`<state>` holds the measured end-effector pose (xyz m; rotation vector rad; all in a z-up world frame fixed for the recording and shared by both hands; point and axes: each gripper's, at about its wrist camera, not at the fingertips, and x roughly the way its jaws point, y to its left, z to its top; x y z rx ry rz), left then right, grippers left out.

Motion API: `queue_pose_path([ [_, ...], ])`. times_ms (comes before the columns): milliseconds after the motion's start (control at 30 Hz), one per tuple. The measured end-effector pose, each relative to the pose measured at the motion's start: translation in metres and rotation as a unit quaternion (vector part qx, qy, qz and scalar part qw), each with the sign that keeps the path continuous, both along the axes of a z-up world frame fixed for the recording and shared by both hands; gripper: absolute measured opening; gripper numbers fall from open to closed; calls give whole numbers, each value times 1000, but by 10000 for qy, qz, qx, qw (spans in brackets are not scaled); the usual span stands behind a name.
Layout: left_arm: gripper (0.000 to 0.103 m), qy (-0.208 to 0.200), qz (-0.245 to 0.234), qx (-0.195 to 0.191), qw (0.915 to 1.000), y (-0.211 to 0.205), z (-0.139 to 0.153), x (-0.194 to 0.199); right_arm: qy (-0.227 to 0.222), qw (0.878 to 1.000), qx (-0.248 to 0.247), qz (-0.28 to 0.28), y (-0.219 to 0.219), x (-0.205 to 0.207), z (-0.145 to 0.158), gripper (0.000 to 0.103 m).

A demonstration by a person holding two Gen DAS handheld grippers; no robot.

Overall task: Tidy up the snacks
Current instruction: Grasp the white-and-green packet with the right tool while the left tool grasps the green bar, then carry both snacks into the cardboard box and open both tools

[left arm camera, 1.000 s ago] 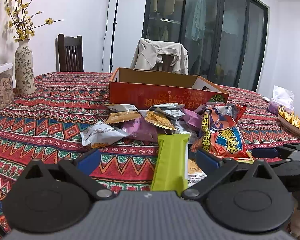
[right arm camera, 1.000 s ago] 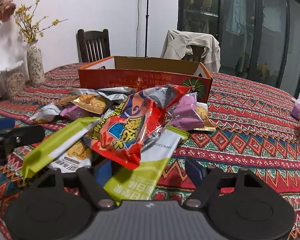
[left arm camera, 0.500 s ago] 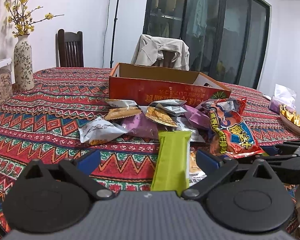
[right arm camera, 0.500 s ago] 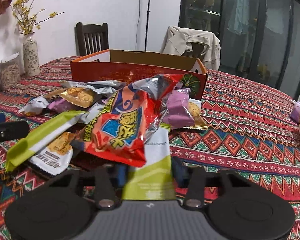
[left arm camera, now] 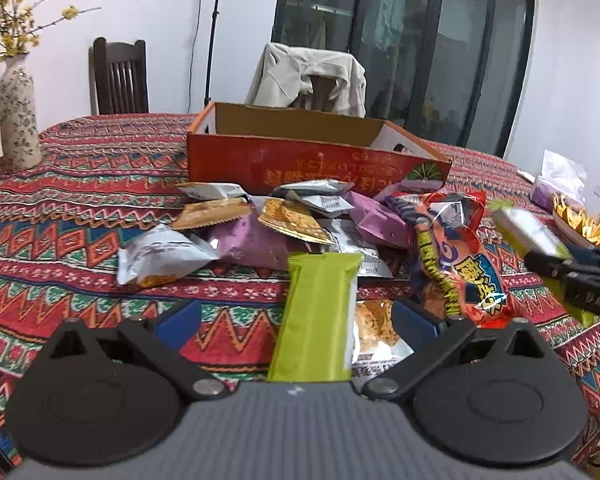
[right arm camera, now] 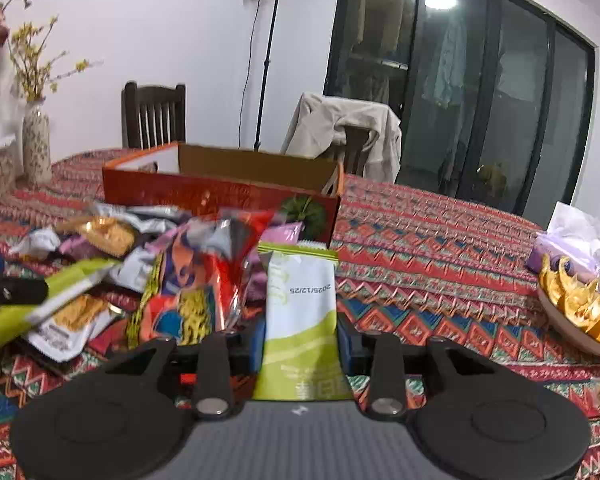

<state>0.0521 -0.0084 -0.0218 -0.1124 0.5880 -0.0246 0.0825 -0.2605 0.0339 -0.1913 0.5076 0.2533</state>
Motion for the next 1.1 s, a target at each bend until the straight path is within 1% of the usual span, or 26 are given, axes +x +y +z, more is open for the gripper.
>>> queue_pose_path([
  [33, 102, 59, 10, 15, 10000, -1, -1, 4, -39, 10000, 12, 11, -2, -1, 2, 34],
  [100, 91, 199, 22, 3, 9998, -2, -4, 11, -89, 9999, 30, 40, -3, -1, 5, 34],
  [133, 87, 273, 20, -28, 9996, -2, -6, 13, -94, 9999, 43, 62, -2, -1, 6, 34],
  [200, 73, 406, 0, -138, 9991, 0, -10, 17, -104, 9999, 53, 114, -1, -3, 6, 34],
  [233, 72, 416, -13, -212, 9989, 1, -12, 17, -99, 9998, 68, 149, 0, -2, 5, 34],
  [267, 67, 397, -18, -234, 9989, 1, -12, 16, -95, 9998, 77, 180, 0, -2, 5, 34],
  [300, 57, 379, -40, -258, 9989, 2, -12, 15, -93, 9997, 84, 209, 1, -2, 5, 34],
  [367, 45, 378, -159, -399, 9984, 3, -11, 14, -86, 9996, 104, 267, 3, -4, 4, 34],
  [433, 41, 376, -178, -420, 9983, 2, -10, 13, -89, 9993, 118, 331, 5, -6, 3, 34],
  [567, 39, 332, -165, -440, 9983, 1, -8, 10, -116, 9989, 153, 431, 8, -10, 4, 35],
  [767, 39, 82, -197, -367, 9991, 0, 5, 1, -162, 9985, 185, 491, 9, -14, 7, 35],
  [933, 39, -177, -208, -201, 9994, 1, 24, 1, -263, 9981, 204, 522, 10, -15, 14, 35],
  [1100, 39, -474, -156, -56, 9987, 2, 48, 13, -429, 9973, 240, 552, 15, -3, 27, 35],
])
